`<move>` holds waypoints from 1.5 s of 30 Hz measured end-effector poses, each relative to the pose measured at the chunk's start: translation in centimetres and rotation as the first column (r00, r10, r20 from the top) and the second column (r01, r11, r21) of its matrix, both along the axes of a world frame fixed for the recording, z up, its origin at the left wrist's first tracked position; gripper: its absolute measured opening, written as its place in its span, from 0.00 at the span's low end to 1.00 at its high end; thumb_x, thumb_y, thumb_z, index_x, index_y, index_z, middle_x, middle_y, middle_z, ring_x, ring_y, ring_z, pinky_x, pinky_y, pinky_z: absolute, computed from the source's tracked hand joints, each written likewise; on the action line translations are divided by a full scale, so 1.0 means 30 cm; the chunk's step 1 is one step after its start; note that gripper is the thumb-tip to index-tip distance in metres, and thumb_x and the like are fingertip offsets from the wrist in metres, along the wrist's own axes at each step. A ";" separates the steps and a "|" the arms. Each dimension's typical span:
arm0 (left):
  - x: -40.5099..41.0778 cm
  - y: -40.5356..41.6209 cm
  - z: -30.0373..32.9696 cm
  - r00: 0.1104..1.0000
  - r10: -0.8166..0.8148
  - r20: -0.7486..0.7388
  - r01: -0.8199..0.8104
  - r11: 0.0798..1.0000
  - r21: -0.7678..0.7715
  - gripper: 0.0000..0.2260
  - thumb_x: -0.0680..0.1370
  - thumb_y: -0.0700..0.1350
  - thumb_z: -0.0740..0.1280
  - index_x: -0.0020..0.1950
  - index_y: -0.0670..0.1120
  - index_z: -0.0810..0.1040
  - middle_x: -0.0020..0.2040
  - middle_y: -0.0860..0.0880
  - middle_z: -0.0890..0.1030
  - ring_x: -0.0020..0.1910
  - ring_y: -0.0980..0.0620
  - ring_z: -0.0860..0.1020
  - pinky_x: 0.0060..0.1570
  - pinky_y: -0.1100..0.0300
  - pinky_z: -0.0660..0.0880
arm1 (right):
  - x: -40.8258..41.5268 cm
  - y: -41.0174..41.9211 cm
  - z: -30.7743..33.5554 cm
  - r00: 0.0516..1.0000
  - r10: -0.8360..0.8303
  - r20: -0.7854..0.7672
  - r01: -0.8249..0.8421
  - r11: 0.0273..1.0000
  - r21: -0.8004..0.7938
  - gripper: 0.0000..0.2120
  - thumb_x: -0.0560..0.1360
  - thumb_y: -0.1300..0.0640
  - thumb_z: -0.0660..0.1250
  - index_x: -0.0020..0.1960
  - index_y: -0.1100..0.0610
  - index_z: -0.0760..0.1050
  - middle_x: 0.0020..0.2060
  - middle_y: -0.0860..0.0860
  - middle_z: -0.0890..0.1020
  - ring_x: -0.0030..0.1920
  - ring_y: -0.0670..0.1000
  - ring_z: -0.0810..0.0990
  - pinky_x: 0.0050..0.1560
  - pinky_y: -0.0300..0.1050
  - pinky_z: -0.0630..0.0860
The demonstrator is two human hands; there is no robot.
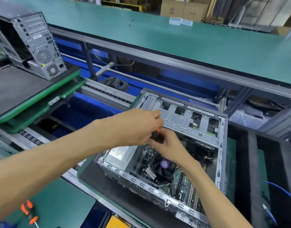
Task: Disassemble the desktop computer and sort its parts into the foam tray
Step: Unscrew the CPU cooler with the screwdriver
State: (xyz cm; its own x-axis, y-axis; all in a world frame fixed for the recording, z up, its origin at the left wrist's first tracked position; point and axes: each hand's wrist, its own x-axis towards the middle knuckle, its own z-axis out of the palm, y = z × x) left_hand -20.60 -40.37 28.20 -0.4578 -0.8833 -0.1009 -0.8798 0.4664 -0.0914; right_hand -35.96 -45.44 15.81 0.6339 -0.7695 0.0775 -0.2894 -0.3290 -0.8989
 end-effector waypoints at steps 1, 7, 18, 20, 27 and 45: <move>-0.001 -0.013 0.005 0.999 0.012 0.048 -0.011 1.000 -0.017 0.13 0.83 0.52 0.59 0.61 0.46 0.73 0.55 0.48 0.74 0.44 0.48 0.77 0.42 0.53 0.74 | 0.000 0.001 -0.002 1.000 0.007 -0.013 -0.007 1.000 -0.006 0.13 0.76 0.55 0.71 0.37 0.40 0.74 0.28 0.43 0.73 0.30 0.44 0.66 0.32 0.39 0.64; -0.036 -0.019 -0.016 0.977 0.117 0.180 -0.071 0.967 -0.244 0.24 0.81 0.63 0.45 0.49 0.46 0.71 0.37 0.49 0.70 0.29 0.50 0.66 0.28 0.58 0.61 | 0.006 0.011 -0.004 0.995 -0.031 -0.096 0.027 0.999 -0.037 0.02 0.76 0.52 0.70 0.47 0.45 0.81 0.35 0.45 0.82 0.34 0.48 0.78 0.37 0.48 0.75; -0.056 -0.016 -0.031 0.983 0.174 0.059 -0.155 0.955 -0.251 0.24 0.81 0.65 0.50 0.53 0.47 0.73 0.39 0.49 0.70 0.37 0.46 0.72 0.30 0.57 0.61 | 0.000 0.032 0.028 0.995 -0.081 -0.056 0.081 0.997 -0.013 0.06 0.77 0.54 0.71 0.47 0.57 0.80 0.38 0.56 0.83 0.39 0.57 0.78 0.42 0.59 0.75; -0.026 -0.012 -0.026 0.996 0.043 -0.073 -0.053 0.989 -0.137 0.18 0.81 0.56 0.62 0.65 0.47 0.69 0.55 0.50 0.73 0.46 0.48 0.77 0.37 0.53 0.73 | -0.007 0.031 0.028 0.994 -0.080 -0.067 0.081 0.997 0.009 0.08 0.77 0.55 0.71 0.40 0.53 0.76 0.30 0.46 0.77 0.33 0.47 0.70 0.36 0.51 0.68; -0.021 -0.037 -0.012 0.967 0.130 0.217 -0.088 0.977 -0.194 0.29 0.81 0.60 0.41 0.54 0.45 0.76 0.35 0.48 0.69 0.31 0.48 0.68 0.31 0.57 0.62 | 0.010 0.046 0.038 0.993 -0.113 -0.042 0.112 0.993 -0.026 0.05 0.77 0.53 0.73 0.45 0.47 0.77 0.30 0.43 0.73 0.31 0.44 0.67 0.34 0.38 0.64; -0.109 0.025 0.086 0.897 -0.136 -0.420 0.104 0.990 -0.098 0.12 0.80 0.52 0.63 0.63 0.52 0.73 0.52 0.55 0.71 0.45 0.55 0.73 0.46 0.57 0.70 | -0.096 0.085 0.178 0.980 -0.167 0.107 0.172 0.985 -0.034 0.04 0.68 0.50 0.61 0.37 0.44 0.73 0.27 0.48 0.76 0.29 0.45 0.68 0.29 0.42 0.65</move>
